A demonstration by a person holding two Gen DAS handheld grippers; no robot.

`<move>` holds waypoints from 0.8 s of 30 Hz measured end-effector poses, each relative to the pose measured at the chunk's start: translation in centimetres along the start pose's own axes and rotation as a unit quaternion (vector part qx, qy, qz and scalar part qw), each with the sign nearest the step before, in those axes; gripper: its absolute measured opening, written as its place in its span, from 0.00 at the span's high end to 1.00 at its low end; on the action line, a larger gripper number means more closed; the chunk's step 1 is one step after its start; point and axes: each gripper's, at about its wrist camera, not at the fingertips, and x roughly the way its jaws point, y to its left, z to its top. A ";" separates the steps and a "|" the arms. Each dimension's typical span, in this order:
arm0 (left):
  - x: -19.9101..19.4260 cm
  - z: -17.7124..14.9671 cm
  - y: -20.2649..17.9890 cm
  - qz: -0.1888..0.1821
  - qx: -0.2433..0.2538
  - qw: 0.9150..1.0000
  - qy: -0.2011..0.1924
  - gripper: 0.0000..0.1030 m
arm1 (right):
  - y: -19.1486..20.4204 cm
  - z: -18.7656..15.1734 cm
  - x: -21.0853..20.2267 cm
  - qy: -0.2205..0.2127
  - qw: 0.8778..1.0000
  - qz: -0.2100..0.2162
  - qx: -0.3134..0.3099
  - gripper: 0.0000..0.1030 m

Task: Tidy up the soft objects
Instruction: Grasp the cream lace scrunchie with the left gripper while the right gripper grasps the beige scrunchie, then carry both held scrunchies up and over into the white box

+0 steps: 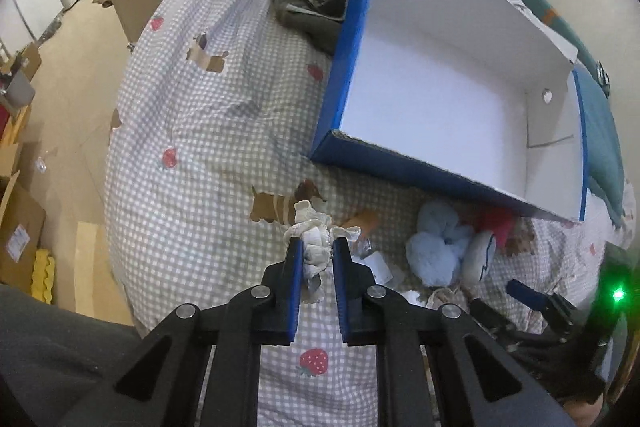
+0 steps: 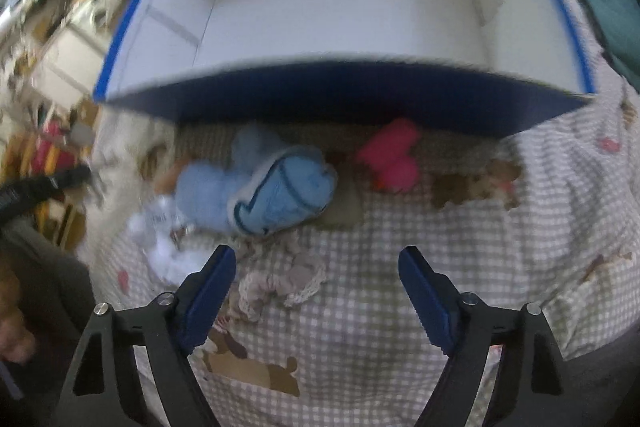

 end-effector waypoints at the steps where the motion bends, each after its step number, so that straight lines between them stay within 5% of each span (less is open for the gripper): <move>1: 0.2 -0.1 0.1 0.000 0.001 1.000 0.004 0.87 | 0.5 0.0 0.6 0.008 1.000 -0.001 -0.011 0.14; 5: 0.6 -0.5 -1.2 0.004 0.015 1.000 0.013 0.87 | 2.0 -0.4 2.1 0.027 0.999 -0.005 -0.043 0.37; 7: 0.6 -0.7 -1.4 0.006 0.019 1.000 0.012 0.87 | 2.5 -0.6 2.3 0.027 0.998 -0.008 -0.057 0.61; 10: 0.7 -0.8 -1.4 0.009 0.020 1.000 0.010 0.87 | 3.1 -0.8 2.0 0.017 0.998 -0.006 -0.067 0.80; 24: 0.2 -0.6 -1.2 0.025 0.016 1.000 -0.008 0.87 | 1.6 -1.9 -5.0 -0.049 0.997 0.024 -0.059 0.85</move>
